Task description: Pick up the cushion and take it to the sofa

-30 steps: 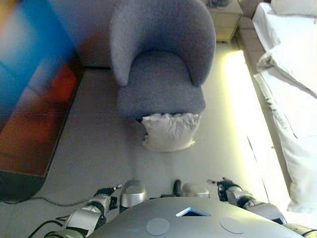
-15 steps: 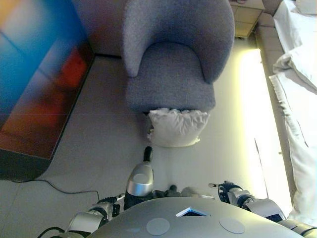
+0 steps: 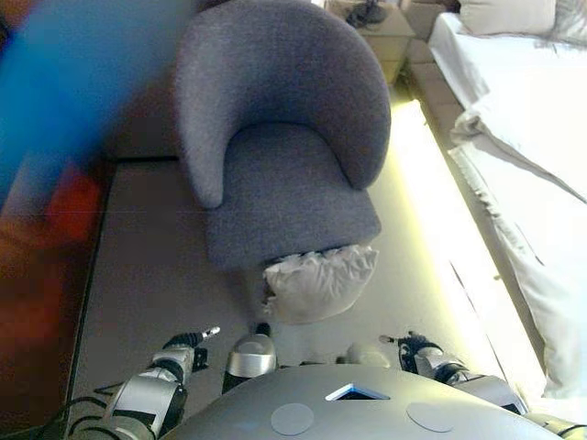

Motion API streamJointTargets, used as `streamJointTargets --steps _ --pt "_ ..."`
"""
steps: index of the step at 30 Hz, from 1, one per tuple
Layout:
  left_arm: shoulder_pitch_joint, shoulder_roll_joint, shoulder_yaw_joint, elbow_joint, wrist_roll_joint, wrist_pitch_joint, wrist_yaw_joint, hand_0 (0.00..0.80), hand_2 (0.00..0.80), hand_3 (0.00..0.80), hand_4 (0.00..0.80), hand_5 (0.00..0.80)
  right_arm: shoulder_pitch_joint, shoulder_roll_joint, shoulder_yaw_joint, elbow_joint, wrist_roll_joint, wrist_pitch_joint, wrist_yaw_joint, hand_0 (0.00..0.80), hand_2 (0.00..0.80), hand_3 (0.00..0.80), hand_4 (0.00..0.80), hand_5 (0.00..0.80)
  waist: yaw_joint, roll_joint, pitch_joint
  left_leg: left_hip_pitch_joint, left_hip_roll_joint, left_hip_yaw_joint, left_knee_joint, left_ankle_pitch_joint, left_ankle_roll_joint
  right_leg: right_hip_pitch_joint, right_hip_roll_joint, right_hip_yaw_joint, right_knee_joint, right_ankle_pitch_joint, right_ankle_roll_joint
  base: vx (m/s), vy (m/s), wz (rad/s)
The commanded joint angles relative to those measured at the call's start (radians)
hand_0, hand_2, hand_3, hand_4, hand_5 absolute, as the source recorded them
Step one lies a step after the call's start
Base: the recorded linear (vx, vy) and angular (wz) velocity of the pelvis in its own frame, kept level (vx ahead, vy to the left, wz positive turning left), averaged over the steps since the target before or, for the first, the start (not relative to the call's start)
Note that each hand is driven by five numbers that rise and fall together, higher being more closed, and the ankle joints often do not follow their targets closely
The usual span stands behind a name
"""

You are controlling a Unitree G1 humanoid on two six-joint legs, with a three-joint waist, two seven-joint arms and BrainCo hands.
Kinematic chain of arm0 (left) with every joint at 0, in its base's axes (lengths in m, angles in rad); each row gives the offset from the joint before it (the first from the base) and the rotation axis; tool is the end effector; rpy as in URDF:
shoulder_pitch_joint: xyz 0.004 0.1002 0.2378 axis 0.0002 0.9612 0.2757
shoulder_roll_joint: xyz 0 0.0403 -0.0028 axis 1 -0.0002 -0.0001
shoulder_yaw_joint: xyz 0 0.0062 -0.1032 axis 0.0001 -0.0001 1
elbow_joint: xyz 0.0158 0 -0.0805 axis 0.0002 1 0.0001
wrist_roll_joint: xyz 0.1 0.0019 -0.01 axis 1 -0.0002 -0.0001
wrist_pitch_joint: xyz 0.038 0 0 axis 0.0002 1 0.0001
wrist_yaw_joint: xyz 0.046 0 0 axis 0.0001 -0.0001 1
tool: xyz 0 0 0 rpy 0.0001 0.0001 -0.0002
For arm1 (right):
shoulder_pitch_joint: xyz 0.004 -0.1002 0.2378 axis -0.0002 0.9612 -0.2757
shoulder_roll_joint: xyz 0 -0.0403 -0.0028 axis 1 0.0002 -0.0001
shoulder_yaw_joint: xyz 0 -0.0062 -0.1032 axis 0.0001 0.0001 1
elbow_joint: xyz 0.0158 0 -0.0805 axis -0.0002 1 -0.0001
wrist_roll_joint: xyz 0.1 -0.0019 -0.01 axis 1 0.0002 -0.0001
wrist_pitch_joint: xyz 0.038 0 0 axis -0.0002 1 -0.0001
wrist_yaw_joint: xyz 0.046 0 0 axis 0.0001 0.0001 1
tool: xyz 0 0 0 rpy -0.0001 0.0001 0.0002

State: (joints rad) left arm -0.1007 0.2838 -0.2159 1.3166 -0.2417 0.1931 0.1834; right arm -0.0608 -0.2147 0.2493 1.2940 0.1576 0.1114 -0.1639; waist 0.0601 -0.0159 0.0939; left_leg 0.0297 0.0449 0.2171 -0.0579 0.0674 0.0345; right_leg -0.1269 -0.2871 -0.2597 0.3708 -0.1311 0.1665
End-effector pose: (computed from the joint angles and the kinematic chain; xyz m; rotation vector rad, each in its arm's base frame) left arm 0.0848 0.2379 -0.1110 0.3043 1.3910 0.3187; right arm 0.0771 -0.2118 -0.1187 -0.3308 1.3357 -0.1699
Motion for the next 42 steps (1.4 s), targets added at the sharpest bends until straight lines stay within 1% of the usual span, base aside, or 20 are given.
streamJointTargets --steps 1,3,4,5,8,10,11,13,14,16,18,19,22,26,30,34,35,38,42 --pt "-0.044 0.007 0.007 0.008 -0.071 0.016 0.030 0.000 0.000 0.000 0.000 0.000 -0.062 -0.033 -0.011 -0.028 0.038 -0.008 -0.020 0.000 0.000 0.000 0.000 0.000 -0.008 0.000 0.073 -0.056 0.078 -0.028 0.061 -0.028 -0.079 0.021 -0.078 0.009 -0.213 0.293 0.003 0.094 -0.418 0.45" --pt "-0.031 0.003 0.012 0.010 -0.083 0.008 0.040 0.000 0.000 0.000 0.000 0.000 -0.051 -0.031 -0.022 -0.032 -0.001 -0.015 -0.011 0.000 0.000 0.000 0.000 0.000 -0.022 -0.007 0.075 -0.032 0.118 -0.034 0.056 -0.035 -0.109 0.034 -0.113 0.032 -0.301 0.339 0.034 0.153 -0.424 0.42" --pt "-0.022 0.004 0.017 0.012 -0.091 0.003 0.046 0.000 0.000 0.000 0.000 0.000 -0.043 -0.030 -0.024 -0.034 -0.029 -0.022 -0.005 0.000 0.000 0.000 0.000 0.000 -0.028 -0.010 0.073 -0.019 0.142 -0.039 0.053 -0.038 -0.122 0.039 -0.124 0.043 -0.317 0.348 0.043 0.152 -0.367 0.24" --pt "-0.012 0.004 0.025 0.015 -0.094 -0.003 0.051 0.000 0.000 0.000 0.000 0.000 -0.039 -0.030 -0.024 -0.034 -0.055 -0.028 0.003 0.000 0.000 0.000 0.000 0.000 -0.029 -0.009 0.070 -0.011 0.166 -0.042 0.050 -0.034 -0.132 0.049 -0.124 0.050 -0.312 0.332 0.049 0.141 -0.326 0.07" --pt "0.017 -0.001 0.050 0.022 -0.094 -0.027 0.083 0.000 0.000 0.000 0.000 0.000 -0.027 -0.032 -0.023 -0.024 -0.081 -0.022 0.017 0.000 0.000 0.000 0.000 0.000 -0.030 -0.015 0.058 0.009 0.233 -0.058 0.050 -0.012 -0.168 0.091 -0.080 0.045 -0.320 0.259 0.061 0.174 -0.306 0.03" --pt "0.039 -0.007 0.069 0.024 -0.052 -0.051 0.082 0.000 0.000 0.000 0.000 0.000 -0.025 -0.037 -0.014 -0.014 -0.078 -0.015 0.020 0.000 0.000 0.000 0.000 0.000 -0.027 -0.014 0.047 0.024 0.271 -0.055 0.049 0.005 -0.185 0.111 -0.051 0.025 -0.312 0.225 0.047 0.152 -0.233 0.01" --pt "0.045 -0.016 0.069 0.026 -0.011 -0.065 0.083 0.000 0.000 0.000 0.000 0.000 -0.023 -0.042 -0.011 -0.007 -0.070 -0.018 0.011 0.000 0.000 0.000 0.000 0.000 -0.023 -0.012 0.042 0.023 0.282 -0.057 0.049 0.013 -0.187 0.122 -0.037 0.015 -0.314 0.212 0.034 0.098 -0.148 -0.02" --pt "0.041 -0.033 0.054 0.026 0.001 -0.080 0.108 0.000 0.000 0.000 0.000 0.000 -0.033 -0.052 -0.010 0.005 -0.052 -0.017 -0.005 0.000 0.000 0.000 0.000 0.000 -0.018 -0.002 0.044 -0.001 0.295 -0.061 0.054 0.034 -0.190 0.134 -0.014 0.002 -0.321 0.195 0.012 0.007 -0.067 0.00" --pt "0.031 -0.038 0.044 0.025 -0.018 -0.097 0.119 0.000 0.000 0.000 0.000 0.000 -0.043 -0.059 -0.006 0.009 -0.045 -0.022 -0.011 0.000 0.000 0.000 0.000 0.000 -0.019 0.005 0.050 -0.018 0.294 -0.058 0.062 0.039 -0.190 0.134 -0.004 -0.003 -0.319 0.185 0.001 -0.073 0.012 -0.01" --pt "0.008 -0.044 0.029 0.013 -0.052 -0.120 0.128 0.000 0.000 0.000 0.000 0.000 -0.059 -0.072 0.002 0.011 -0.037 -0.043 -0.016 0.000 0.000 0.000 0.000 0.000 -0.020 0.019 0.062 -0.043 0.296 -0.059 0.059 0.051 -0.195 0.119 0.001 -0.013 -0.312 0.176 -0.009 -0.126 0.083 0.03" --pt "-0.014 -0.045 0.019 -0.003 -0.077 -0.170 0.137 0.000 0.000 0.000 0.000 0.000 -0.077 -0.082 0.008 0.004 -0.021 -0.080 -0.039 0.000 0.000 0.000 0.000 0.000 -0.022 0.031 0.078 -0.063 0.288 -0.080 0.057 0.054 -0.202 0.095 -0.003 -0.009 -0.299 0.174 -0.010 -0.103 0.130 0.14" --pt "-0.023 -0.045 0.016 -0.012 -0.085 -0.186 0.137 0.000 0.000 0.000 0.000 0.000 -0.084 -0.084 0.008 -0.002 -0.007 -0.100 -0.057 0.000 0.000 0.000 0.000 0.000 -0.023 0.035 0.085 -0.069 0.284 -0.088 0.058 0.053 -0.205 0.089 -0.007 -0.005 -0.295 0.173 -0.009 -0.021 0.127 0.21" --pt "-0.047 -0.043 0.003 -0.041 -0.087 -0.239 0.146 0.000 0.000 0.000 0.000 0.000 -0.107 -0.094 0.005 -0.025 0.002 -0.134 -0.086 0.000 0.000 0.000 0.000 0.000 -0.025 0.045 0.101 -0.083 0.278 -0.103 0.064 0.047 -0.211 0.075 -0.020 0.007 -0.285 0.173 0.001 0.021 0.142 0.17" --pt "-0.138 -0.030 -0.039 -0.100 -0.139 -0.280 0.155 0.000 0.000 0.000 0.000 0.000 -0.190 -0.106 0.041 -0.077 0.001 -0.174 -0.135 0.000 0.000 0.000 0.000 0.000 -0.022 0.054 0.152 -0.139 0.250 -0.123 0.066 0.037 -0.210 0.026 -0.049 0.028 -0.288 0.191 0.031 -0.091 0.166 0.16" --pt "-0.258 -0.020 -0.084 -0.143 -0.246 -0.323 0.190 0.000 0.000 0.000 0.000 0.000 -0.308 -0.098 0.085 -0.111 0.022 -0.189 -0.186 0.000 0.000 0.000 0.000 0.000 -0.021 0.052 0.231 -0.242 0.222 -0.147 0.103 0.034 -0.205 -0.059 -0.076 0.051 -0.266 0.207 0.045 -0.189 0.124 0.22" --pt "-0.328 -0.015 -0.093 -0.176 -0.320 -0.367 0.223 0.000 0.000 0.000 0.000 0.000 -0.382 -0.091 0.114 -0.143 0.022 -0.235 -0.220 0.000 0.000 0.000 0.000 0.000 -0.008 0.041 0.290 -0.333 0.198 -0.166 0.142 0.032 -0.197 -0.118 -0.091 0.061 -0.252 0.215 0.051 -0.122 0.065 0.13" --pt "-0.348 -0.015 -0.090 -0.181 -0.333 -0.380 0.233 0.000 0.000 0.000 0.000 0.000 -0.411 -0.084 0.122 -0.155 0.015 -0.245 -0.237 0.000 0.000 0.000 0.000 0.000 -0.001 0.034 0.309 -0.361 0.191 -0.173 0.152 0.033 -0.194 -0.137 -0.092 0.065 -0.247 0.216 0.052 -0.108 0.020 0.13" --pt "-0.399 -0.004 -0.101 -0.198 -0.326 -0.401 0.248 0.000 0.000 0.000 0.000 0.000 -0.477 -0.084 0.133 -0.182 0.033 -0.249 -0.252 0.000 0.000 0.000 0.000 0.000 0.012 0.016 0.349 -0.422 0.182 -0.189 0.165 0.041 -0.191 -0.179 -0.089 0.068 -0.236 0.218 0.052 -0.101 -0.006 0.19" --pt "-0.462 0.003 -0.121 -0.217 -0.312 -0.424 0.275 0.000 0.000 0.000 0.000 0.000 -0.551 -0.102 0.137 -0.198 0.067 -0.245 -0.271 0.000 0.000 0.000 0.000 0.000 0.020 0.004 0.400 -0.493 0.175 -0.199 0.172 0.058 -0.187 -0.237 -0.088 0.064 -0.225 0.228 0.052 -0.085 -0.009 0.13"
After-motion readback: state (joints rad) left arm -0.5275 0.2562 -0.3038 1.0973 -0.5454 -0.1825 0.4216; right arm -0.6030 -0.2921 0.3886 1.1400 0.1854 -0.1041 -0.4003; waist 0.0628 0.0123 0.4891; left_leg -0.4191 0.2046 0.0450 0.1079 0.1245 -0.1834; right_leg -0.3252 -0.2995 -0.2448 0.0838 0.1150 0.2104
